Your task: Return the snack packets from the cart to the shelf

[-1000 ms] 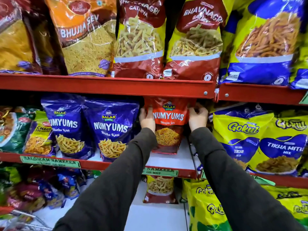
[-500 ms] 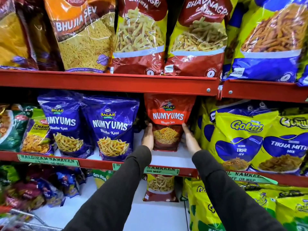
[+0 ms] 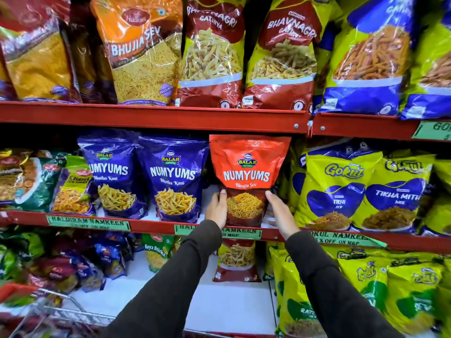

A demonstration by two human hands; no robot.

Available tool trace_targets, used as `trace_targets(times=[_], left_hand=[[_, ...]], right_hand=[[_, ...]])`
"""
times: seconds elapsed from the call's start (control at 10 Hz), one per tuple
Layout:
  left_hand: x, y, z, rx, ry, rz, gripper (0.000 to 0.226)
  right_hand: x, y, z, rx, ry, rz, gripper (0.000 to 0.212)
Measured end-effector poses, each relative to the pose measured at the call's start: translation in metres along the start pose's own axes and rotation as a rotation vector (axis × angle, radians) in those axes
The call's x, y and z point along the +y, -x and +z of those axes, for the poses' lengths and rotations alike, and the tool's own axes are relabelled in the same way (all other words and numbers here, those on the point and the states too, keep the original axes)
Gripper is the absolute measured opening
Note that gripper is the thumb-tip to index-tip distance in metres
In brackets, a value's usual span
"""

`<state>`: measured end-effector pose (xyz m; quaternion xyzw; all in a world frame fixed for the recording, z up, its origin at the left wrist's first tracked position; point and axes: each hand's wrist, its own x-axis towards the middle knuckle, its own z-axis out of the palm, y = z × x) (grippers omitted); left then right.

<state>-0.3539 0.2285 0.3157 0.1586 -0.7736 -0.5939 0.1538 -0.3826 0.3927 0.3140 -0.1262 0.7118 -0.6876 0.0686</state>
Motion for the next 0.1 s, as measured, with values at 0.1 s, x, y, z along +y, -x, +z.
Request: trace_targets(times=[0.1], left_hand=[[-0.0018, 0.0078, -0.0007, 0.106, -0.006, 0.051, 0.051]], right_hand=[[-0.0021, 0.0043, -0.0076, 0.023, 0.069, -0.026, 0.087]])
